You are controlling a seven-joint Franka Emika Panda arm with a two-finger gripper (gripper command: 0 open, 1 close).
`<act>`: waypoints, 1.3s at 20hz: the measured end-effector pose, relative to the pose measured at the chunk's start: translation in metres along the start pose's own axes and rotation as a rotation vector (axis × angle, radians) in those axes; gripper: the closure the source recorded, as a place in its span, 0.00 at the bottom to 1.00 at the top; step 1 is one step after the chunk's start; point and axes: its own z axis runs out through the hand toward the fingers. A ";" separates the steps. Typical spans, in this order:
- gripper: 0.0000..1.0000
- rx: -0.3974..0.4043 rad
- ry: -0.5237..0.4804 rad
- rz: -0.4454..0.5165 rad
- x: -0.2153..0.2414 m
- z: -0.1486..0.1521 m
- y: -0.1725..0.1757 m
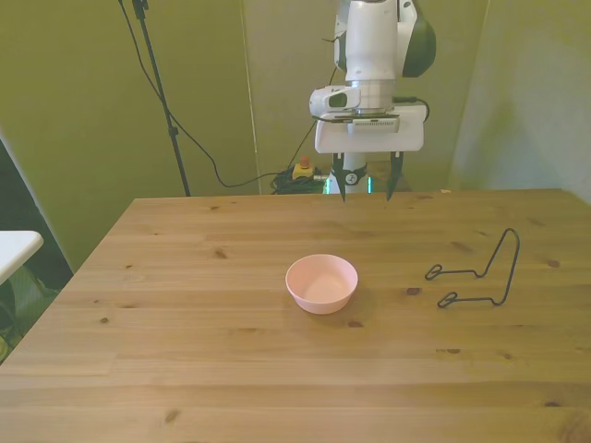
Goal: Load the bowl
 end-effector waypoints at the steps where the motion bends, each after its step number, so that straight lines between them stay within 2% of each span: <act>1: 0.00 0.003 0.013 0.013 0.010 0.005 -0.005; 8: 0.00 -0.014 0.074 0.097 0.063 0.044 -0.032; 17: 0.00 -0.042 0.064 0.144 0.090 0.097 -0.068; 18: 1.00 -0.047 0.063 0.145 0.092 0.102 -0.070; 22: 1.00 -0.065 0.055 0.143 0.092 0.118 -0.073; 26: 1.00 -0.070 0.051 0.140 0.090 0.119 -0.074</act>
